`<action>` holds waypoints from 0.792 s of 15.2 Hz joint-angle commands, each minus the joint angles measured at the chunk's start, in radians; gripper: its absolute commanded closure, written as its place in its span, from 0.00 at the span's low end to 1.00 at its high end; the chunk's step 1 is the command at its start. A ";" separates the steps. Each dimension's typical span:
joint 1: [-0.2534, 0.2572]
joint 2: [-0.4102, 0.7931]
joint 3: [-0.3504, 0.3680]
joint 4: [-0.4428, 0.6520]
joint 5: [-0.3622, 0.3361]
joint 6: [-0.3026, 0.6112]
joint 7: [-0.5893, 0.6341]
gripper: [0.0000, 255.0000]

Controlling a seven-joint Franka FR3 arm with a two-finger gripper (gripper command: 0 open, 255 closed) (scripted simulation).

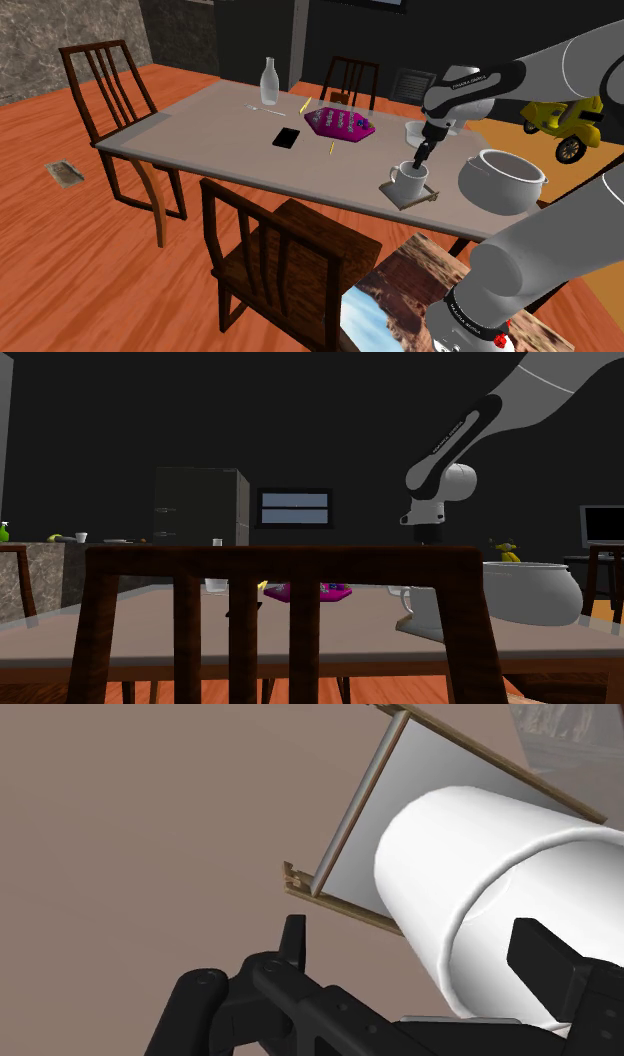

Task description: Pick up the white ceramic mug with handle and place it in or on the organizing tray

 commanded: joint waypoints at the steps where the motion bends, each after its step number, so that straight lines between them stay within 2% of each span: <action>1: 0.000 -0.017 0.003 0.019 -0.003 -0.036 0.003 0.00; 4: 0.000 -0.055 0.011 0.081 -0.008 -0.135 0.009 0.00; 12: 0.000 -0.055 0.011 0.081 -0.008 -0.135 0.009 0.00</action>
